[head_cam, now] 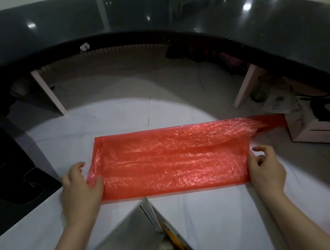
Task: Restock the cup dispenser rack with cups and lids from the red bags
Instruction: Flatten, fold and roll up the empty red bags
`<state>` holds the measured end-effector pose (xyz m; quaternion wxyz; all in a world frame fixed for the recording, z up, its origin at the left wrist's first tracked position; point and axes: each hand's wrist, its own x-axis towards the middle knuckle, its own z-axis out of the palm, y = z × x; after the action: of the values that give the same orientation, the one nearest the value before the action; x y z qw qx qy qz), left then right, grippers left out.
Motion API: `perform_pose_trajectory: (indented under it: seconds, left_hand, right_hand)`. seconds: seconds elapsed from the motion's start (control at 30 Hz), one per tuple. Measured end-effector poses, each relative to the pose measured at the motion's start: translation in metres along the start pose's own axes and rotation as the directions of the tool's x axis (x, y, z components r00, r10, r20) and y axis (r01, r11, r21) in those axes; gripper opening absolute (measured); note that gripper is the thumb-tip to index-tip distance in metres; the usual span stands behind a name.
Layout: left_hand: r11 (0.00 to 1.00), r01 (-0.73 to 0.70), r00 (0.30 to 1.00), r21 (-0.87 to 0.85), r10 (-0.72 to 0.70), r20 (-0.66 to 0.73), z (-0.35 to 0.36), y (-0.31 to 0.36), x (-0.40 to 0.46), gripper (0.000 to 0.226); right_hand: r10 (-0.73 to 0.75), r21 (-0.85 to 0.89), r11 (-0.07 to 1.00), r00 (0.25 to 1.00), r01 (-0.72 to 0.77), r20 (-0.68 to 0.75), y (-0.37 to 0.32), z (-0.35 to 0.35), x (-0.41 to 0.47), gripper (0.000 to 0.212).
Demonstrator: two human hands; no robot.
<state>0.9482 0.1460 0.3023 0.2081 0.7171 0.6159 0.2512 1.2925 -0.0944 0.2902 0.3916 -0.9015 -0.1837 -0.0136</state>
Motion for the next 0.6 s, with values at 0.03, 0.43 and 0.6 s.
perform_pose_trajectory:
  seconds: [0.03, 0.43, 0.6]
  left_hand:
    - [0.995, -0.073, 0.997, 0.073, 0.074, -0.019, 0.001, 0.006, 0.003, 0.053]
    - [0.791, -0.494, 0.825, 0.36, 0.296, 0.481, 0.064, 0.05, 0.043, 0.074]
    - [0.78, -0.499, 0.83, 0.377, 0.307, 0.466, 0.069, 0.045, 0.042, 0.076]
  right_hand:
    - [0.0, 0.0, 1.0, 1.0, 0.0, 0.003, 0.0, 0.0, 0.0, 0.015]
    - [0.01, -0.178, 0.984, 0.982, 0.024, 0.19, -0.009, -0.011, -0.001, 0.035]
    - [0.253, 0.118, 0.94, 0.885, -0.32, 0.39, -0.031, -0.02, 0.034, 0.045]
